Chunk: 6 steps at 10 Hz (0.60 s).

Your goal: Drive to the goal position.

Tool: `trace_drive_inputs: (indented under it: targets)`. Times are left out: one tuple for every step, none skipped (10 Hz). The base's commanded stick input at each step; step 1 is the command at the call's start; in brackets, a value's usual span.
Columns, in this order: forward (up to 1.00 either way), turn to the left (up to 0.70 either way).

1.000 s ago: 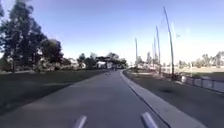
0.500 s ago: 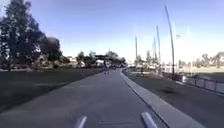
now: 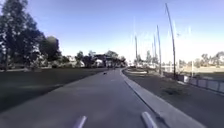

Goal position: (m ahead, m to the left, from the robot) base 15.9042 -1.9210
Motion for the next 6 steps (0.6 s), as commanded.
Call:
trace_drive_inputs:
  targets:
    - [0.98,0.00]
    - [0.98,0.00]
    - [0.98,0.00]
    - [0.98,0.00]
    - [0.98,0.00]
    - [0.98,0.00]
